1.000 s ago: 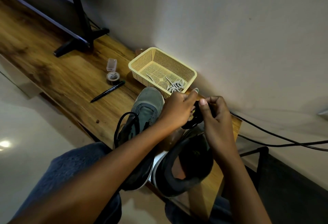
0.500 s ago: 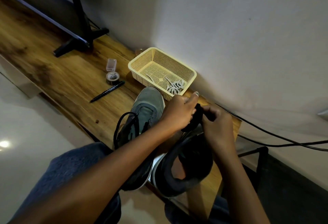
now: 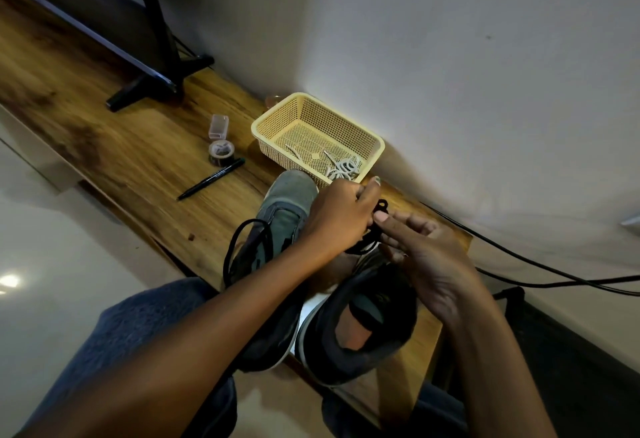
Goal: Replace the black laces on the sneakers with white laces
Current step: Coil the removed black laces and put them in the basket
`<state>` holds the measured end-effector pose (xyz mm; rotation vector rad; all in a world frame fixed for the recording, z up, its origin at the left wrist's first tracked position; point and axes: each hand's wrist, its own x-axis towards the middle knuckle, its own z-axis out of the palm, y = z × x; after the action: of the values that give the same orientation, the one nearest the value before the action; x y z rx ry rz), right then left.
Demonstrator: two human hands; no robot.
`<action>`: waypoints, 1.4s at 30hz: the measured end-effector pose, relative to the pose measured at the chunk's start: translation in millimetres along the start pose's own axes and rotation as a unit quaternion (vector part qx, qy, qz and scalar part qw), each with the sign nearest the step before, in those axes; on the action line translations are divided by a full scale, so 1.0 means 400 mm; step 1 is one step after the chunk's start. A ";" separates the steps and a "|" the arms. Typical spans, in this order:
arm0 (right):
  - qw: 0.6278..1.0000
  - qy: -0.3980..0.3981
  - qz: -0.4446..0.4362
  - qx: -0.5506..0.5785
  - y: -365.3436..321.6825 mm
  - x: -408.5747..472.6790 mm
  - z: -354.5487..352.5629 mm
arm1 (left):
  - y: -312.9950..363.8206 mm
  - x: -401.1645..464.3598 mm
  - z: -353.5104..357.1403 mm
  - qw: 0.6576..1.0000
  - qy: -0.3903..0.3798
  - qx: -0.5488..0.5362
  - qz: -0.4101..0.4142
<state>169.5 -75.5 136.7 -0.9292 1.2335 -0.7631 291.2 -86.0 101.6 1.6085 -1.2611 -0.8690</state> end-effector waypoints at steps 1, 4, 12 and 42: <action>1.000 -0.001 -0.002 -0.009 0.001 0.001 -0.003 | -0.001 0.000 -0.001 1.000 -0.003 0.007 0.005; 0.999 -0.012 -0.009 -0.037 0.006 0.000 -0.005 | -0.003 0.001 -0.002 0.999 -0.002 0.043 0.023; 0.993 -0.032 0.030 0.114 0.001 -0.001 0.011 | -0.006 0.012 -0.007 0.998 -0.005 0.059 0.036; 0.988 0.099 -0.101 0.064 0.014 0.007 0.000 | -0.004 0.017 -0.021 1.000 -0.003 -0.011 -0.017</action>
<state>170.0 -75.5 130.3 -0.8969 1.2564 -1.1042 301.1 -90.5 103.1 1.6156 -1.2278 -0.9070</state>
